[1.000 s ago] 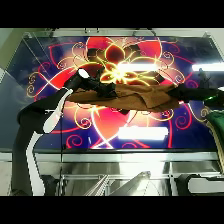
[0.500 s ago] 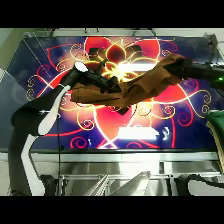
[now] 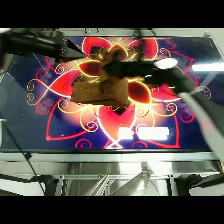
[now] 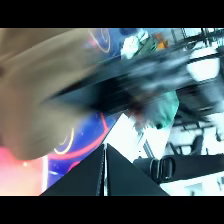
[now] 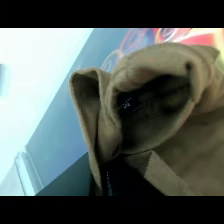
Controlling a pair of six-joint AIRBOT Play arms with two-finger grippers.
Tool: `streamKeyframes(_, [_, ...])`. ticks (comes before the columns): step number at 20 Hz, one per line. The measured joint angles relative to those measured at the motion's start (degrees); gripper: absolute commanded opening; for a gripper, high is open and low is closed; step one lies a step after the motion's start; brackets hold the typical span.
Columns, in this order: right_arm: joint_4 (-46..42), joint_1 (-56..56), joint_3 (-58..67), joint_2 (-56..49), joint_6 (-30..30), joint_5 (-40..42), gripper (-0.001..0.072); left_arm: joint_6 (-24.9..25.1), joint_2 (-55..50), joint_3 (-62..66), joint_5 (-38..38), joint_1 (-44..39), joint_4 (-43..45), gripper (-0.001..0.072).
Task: Fold the shirts.
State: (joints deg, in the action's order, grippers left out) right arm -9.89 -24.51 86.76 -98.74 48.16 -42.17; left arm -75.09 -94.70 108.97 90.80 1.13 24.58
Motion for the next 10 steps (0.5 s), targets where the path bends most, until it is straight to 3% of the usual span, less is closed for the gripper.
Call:
streamKeyframes(1, [0.1, -2.8, 3.7, -4.4, 0.0, 1.5, 0.0402, 0.1, 1.4, 0.0, 1.2, 1.4, 0.0, 0.0007])
streamKeyframes(2, [0.4, -4.9, 7.0, -8.3, 0.0, 2.1, 0.0261, 0.1, 2.4, 0.0, 2.1, 2.4, 0.0, 0.0008])
streamKeyframes(4, [2.0, -7.7, 12.6, -14.2, 0.1, 1.6, 0.0218, 0.1, 4.1, 0.0, 4.1, 3.8, 0.0, 0.0007])
streamKeyframes(5, [2.5, -8.2, 14.3, -15.6, 0.0, 0.3, 0.0098, 0.1, 4.8, 0.0, 4.8, 4.3, 0.0, 0.0008])
streamKeyframes(8, [1.0, -6.4, 17.2, -15.8, 1.6, -5.2, 0.0019, 0.6, 6.5, -1.1, 5.7, 4.5, -0.1, 0.0008])
streamKeyframes(10, [-4.6, -2.8, 17.9, -13.3, 5.9, -9.6, 0.0019, 1.6, 7.7, -3.4, 5.6, 4.1, -0.1, 0.0008])
